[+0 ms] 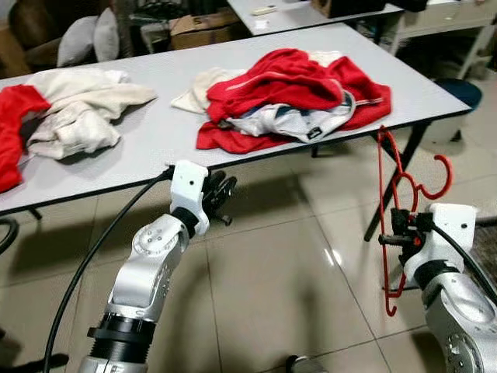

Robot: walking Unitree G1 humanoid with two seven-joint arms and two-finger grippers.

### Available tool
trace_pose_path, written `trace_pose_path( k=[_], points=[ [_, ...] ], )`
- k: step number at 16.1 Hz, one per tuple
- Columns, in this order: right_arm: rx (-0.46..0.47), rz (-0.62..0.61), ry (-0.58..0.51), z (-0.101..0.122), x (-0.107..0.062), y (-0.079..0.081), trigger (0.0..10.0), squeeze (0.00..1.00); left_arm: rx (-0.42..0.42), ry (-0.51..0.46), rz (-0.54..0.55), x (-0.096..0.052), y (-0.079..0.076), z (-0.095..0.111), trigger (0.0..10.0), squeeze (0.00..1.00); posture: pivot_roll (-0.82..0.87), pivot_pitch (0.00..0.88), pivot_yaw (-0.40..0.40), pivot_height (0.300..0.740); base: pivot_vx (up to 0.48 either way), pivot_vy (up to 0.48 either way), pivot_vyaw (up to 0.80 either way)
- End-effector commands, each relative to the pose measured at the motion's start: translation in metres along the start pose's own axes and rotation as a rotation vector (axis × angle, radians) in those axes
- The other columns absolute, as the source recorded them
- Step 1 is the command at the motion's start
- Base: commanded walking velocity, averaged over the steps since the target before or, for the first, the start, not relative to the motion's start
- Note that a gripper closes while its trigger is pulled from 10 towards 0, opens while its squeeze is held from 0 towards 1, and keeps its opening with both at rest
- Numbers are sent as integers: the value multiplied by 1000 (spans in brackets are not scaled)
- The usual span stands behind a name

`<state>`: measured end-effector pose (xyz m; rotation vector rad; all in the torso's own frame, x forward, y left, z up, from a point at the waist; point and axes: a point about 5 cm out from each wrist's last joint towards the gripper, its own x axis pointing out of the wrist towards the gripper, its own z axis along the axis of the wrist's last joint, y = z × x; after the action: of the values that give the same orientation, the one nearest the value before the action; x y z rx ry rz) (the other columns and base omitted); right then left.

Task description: Hang hanger

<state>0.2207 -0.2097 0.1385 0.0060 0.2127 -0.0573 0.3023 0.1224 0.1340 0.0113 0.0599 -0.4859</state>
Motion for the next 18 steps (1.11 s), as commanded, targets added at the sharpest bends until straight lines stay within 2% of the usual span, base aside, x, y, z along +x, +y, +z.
trace_pose_path(
  k=[1, 3, 4, 5, 7, 9, 11, 13, 15, 16, 17, 18],
  points=[
    [5, 54, -16, 3, 2, 6, 10000, 0, 2, 8, 26, 0, 5, -2, 10000, 0, -188, 42, 103, 740, 0, 0, -725],
    [-36, 95, -43, 7, 2, 10, 10000, 0, 6, -13, 65, 0, 9, -1, 10000, 0, -189, 46, 96, 740, 0, 0, -638],
    [-93, 148, -35, 7, 3, 16, 10000, 0, -27, -46, 103, 0, 12, 2, 10000, 0, -188, 46, 82, 740, 270, 0, 0],
    [-99, 175, -27, 7, 3, 18, 10000, 0, -36, -54, 112, -1, 13, 3, 10000, 0, -188, 47, 72, 740, 281, 0, 0],
    [-60, 187, -19, 5, 4, 18, 10000, 0, -33, -59, 114, -2, 12, 4, 10000, 0, -183, 46, 50, 740, 294, 0, 0],
    [-42, 181, -49, 11, 9, 15, 10000, 0, 48, -40, 108, -5, 10, 3, 10000, 0, -173, 42, 27, 740, 313, 0, 0],
    [-41, 185, -72, 16, 11, 16, 10000, 0, 40, -63, 108, -4, 10, 9, 10000, 0, -169, 41, 24, 740, 328, 0, -663],
    [-122, 165, -97, 18, 13, 14, 10000, 0, 28, -79, 111, -2, 12, 12, 10000, 0, -169, 36, 37, 740, 351, 0, -784],
    [-93, 163, -126, 21, 13, 14, 10000, 0, 34, -79, 110, -1, 12, 12, 10000, 0, -173, 36, 44, 740, 351, 0, -784],
    [-19, 209, -94, 20, 10, 17, 10000, 0, 32, -101, 124, 1, 12, 18, 10000, 0, -174, 35, 45, 740, 341, 0, 0],
    [-11, 217, -91, 20, 10, 17, 10000, 0, 33, -107, 128, 2, 12, 19, 10000, 0, -174, 35, 45, 740, 341, 0, 0],
    [-49, 231, -106, 22, 10, 19, 10000, 0, 33, -132, 143, 3, 14, 25, 10000, 0, -176, 36, 49, 740, 337, 0, 0]
  ],
)
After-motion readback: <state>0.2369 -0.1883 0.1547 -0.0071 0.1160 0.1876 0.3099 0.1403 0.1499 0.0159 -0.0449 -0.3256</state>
